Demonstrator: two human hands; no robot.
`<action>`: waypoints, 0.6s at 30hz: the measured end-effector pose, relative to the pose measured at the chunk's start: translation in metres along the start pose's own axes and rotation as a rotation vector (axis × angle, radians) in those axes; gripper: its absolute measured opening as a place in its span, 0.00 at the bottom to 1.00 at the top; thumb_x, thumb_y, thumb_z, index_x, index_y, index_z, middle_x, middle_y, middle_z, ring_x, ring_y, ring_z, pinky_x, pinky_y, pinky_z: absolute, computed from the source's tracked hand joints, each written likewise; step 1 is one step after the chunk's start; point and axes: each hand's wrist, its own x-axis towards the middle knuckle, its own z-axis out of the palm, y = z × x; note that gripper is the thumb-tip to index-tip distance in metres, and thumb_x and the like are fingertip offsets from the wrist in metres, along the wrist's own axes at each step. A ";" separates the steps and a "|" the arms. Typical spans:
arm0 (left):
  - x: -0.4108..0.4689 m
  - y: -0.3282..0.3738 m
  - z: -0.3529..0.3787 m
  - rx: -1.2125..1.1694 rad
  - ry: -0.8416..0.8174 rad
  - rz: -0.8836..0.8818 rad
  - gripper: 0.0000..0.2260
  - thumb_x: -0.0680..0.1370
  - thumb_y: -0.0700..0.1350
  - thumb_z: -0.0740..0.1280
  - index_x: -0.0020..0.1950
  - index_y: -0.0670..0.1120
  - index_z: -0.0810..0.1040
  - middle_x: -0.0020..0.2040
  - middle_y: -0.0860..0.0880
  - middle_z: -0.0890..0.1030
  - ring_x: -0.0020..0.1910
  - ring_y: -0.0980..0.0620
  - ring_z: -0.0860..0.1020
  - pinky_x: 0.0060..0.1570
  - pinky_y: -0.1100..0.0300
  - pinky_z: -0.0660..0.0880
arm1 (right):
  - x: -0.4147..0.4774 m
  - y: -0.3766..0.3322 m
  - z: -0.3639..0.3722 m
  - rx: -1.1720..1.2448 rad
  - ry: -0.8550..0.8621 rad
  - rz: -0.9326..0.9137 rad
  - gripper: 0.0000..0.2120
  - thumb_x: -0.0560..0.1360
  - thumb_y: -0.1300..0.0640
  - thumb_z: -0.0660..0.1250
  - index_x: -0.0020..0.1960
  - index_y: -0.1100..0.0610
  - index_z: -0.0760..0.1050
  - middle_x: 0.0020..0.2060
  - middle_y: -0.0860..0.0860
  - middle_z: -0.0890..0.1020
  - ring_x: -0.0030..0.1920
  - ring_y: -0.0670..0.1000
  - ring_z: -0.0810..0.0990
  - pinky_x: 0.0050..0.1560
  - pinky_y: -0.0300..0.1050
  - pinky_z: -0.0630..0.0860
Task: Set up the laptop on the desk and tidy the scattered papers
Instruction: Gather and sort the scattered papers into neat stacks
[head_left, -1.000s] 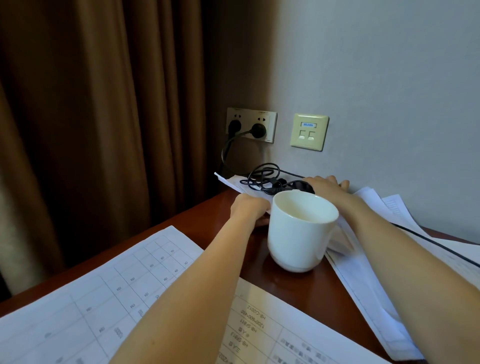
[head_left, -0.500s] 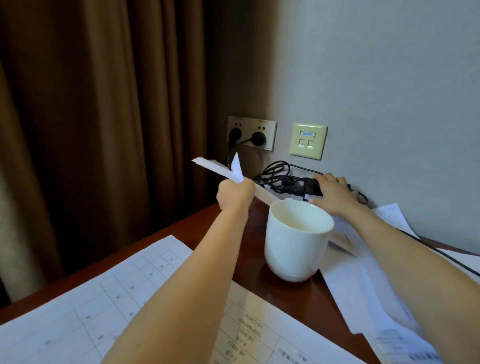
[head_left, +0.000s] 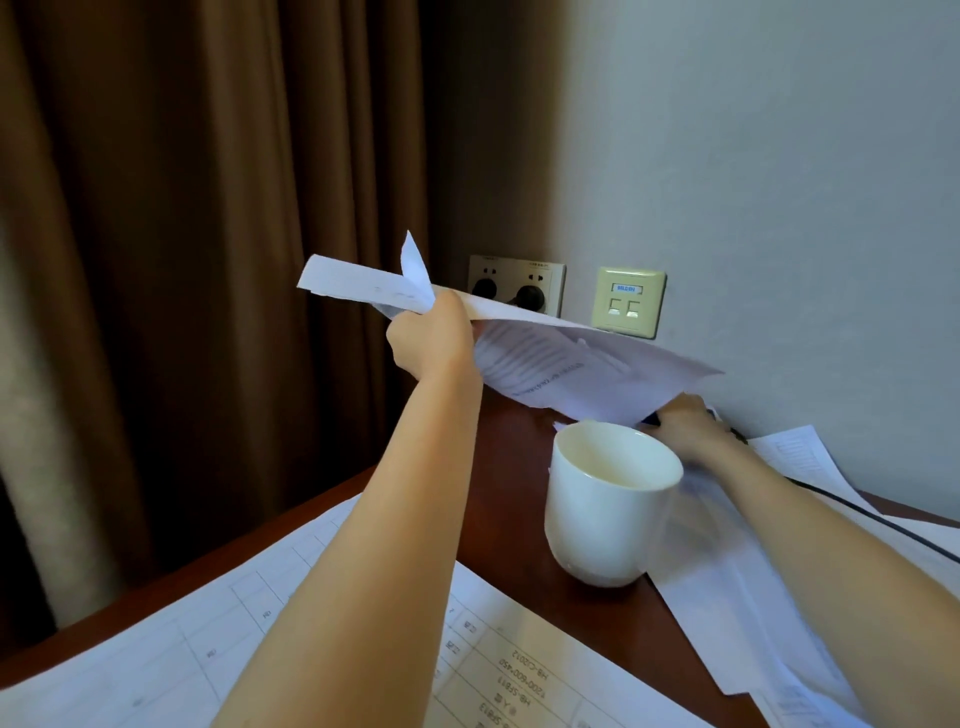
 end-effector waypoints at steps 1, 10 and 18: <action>-0.003 0.002 0.000 -0.017 -0.010 -0.003 0.17 0.76 0.37 0.67 0.64 0.41 0.72 0.48 0.49 0.74 0.45 0.52 0.76 0.49 0.56 0.80 | -0.001 0.000 0.001 -0.014 -0.016 -0.016 0.25 0.73 0.48 0.65 0.68 0.54 0.66 0.61 0.56 0.74 0.61 0.58 0.72 0.56 0.47 0.70; -0.021 0.016 0.002 -0.034 -0.047 0.018 0.15 0.76 0.39 0.66 0.63 0.42 0.72 0.44 0.51 0.73 0.44 0.53 0.76 0.53 0.55 0.79 | 0.011 0.003 -0.003 0.063 0.004 0.077 0.25 0.66 0.40 0.63 0.60 0.49 0.71 0.55 0.51 0.77 0.54 0.56 0.76 0.47 0.46 0.74; -0.039 0.037 -0.002 -0.086 -0.120 0.016 0.14 0.77 0.37 0.65 0.62 0.43 0.74 0.45 0.51 0.76 0.46 0.53 0.78 0.43 0.62 0.78 | -0.034 -0.017 -0.063 1.627 -0.365 0.525 0.20 0.81 0.51 0.54 0.51 0.70 0.67 0.45 0.63 0.74 0.45 0.60 0.76 0.28 0.43 0.78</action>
